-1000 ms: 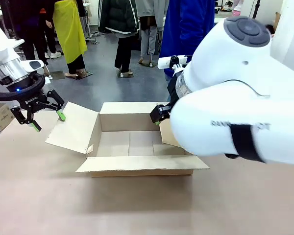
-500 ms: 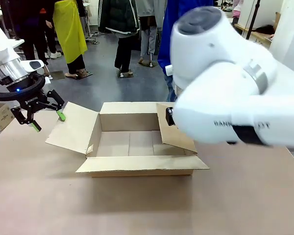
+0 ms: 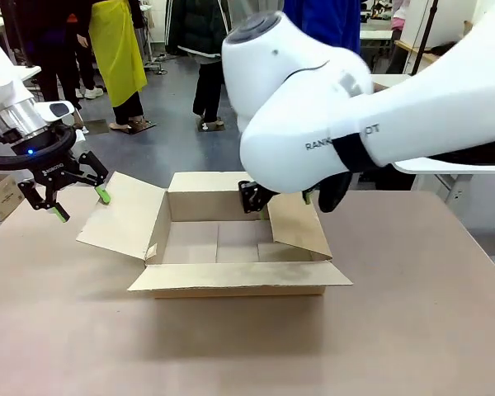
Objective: Pack the gift set into the box.
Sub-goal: Place both hands on the side flaps of the Package Box and spread them outward.
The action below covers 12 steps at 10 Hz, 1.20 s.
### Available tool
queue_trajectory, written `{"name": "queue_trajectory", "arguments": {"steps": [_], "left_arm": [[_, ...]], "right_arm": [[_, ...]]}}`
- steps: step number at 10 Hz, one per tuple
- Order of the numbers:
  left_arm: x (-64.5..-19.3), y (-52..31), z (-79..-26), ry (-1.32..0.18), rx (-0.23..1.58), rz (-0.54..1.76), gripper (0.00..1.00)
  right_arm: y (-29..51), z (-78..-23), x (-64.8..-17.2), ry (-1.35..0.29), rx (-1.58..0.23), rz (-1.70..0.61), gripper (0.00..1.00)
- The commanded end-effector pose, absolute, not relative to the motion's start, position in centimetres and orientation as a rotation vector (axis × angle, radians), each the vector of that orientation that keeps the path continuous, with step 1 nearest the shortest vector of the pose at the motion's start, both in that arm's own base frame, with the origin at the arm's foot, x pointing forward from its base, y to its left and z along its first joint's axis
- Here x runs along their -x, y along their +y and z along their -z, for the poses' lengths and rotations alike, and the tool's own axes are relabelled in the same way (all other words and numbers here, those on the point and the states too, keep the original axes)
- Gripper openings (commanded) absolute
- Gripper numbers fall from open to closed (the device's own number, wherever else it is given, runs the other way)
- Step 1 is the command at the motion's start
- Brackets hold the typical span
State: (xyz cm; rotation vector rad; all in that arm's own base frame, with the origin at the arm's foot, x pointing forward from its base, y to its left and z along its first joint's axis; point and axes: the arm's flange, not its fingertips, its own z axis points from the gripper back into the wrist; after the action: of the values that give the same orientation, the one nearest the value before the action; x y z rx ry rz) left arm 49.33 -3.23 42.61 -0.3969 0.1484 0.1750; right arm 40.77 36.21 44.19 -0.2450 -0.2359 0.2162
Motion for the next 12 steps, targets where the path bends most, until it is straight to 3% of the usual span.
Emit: {"name": "queue_trajectory", "arguments": {"steps": [1, 3, 12], "left_arm": [[-49.5, -3.3, -42.8, 0.145, 0.397, -0.188, 1.0], [-49.5, -3.3, -42.8, 0.145, 0.397, -0.188, 1.0], [-49.5, -3.3, -42.8, 0.145, 0.397, -0.188, 1.0]], "right_arm": [[38.7, -43.3, -42.6, -0.241, 0.279, -0.175, 1.0], [38.8, -42.6, -42.7, -0.254, 0.359, -0.183, 1.0], [36.6, -41.4, -43.5, -0.201, 0.365, -0.09, 1.0]]}}
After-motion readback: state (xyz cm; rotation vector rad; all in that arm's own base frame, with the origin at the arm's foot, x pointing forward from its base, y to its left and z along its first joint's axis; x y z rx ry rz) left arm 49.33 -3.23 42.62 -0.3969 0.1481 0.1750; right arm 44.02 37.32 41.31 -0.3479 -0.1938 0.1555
